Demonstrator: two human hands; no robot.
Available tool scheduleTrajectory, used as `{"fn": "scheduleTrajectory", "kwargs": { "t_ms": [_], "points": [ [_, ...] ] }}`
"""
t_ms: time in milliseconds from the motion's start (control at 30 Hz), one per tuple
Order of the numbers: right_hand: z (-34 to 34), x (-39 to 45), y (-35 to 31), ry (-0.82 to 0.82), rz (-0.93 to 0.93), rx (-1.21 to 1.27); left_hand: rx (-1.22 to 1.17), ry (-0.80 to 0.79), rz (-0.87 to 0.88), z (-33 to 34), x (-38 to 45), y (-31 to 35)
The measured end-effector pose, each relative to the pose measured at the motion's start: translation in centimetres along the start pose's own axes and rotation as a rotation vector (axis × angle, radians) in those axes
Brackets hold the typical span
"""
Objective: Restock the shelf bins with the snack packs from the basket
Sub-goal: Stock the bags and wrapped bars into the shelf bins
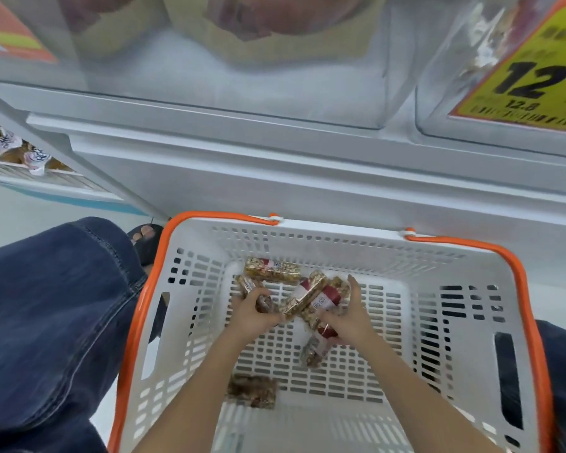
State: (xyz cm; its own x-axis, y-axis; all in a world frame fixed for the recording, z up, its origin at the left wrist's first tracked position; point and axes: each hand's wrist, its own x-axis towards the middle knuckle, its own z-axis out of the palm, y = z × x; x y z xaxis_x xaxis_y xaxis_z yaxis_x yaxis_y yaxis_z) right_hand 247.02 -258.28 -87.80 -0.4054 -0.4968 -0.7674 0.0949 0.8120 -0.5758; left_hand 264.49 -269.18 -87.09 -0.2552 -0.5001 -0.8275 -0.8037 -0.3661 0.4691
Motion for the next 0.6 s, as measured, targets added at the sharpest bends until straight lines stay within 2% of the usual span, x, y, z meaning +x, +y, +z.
{"fn": "scheduleTrajectory", "kwargs": {
  "t_ms": [100, 200, 300, 367, 467, 600],
  "points": [
    [2.1, -0.8, -0.9, -0.101, -0.044, 0.037, 0.113, -0.026, 0.081, 0.8, -0.3, 0.8],
    [3.4, -1.3, -1.0, -0.145, -0.053, 0.071, 0.183, 0.015, 0.134, 1.2, -0.5, 1.7],
    [3.3, -1.8, -0.6, -0.141, -0.017, 0.099, 0.191, 0.030, 0.162, 1.0, -1.0, 1.8],
    [3.0, -2.3, -0.2, -0.164, 0.006, 0.053, 0.115, 0.013, 0.112, 0.7, -1.4, 1.5],
    [2.7, -3.3, 0.3, -0.225, 0.057, 0.041, -0.061, -0.100, -0.026, 0.8, -2.7, 1.8],
    [2.9, -5.3, 0.1, -0.240, 0.093, 0.133, -0.072, -0.286, -0.001, 1.9, -4.3, 2.3]
  ]
}}
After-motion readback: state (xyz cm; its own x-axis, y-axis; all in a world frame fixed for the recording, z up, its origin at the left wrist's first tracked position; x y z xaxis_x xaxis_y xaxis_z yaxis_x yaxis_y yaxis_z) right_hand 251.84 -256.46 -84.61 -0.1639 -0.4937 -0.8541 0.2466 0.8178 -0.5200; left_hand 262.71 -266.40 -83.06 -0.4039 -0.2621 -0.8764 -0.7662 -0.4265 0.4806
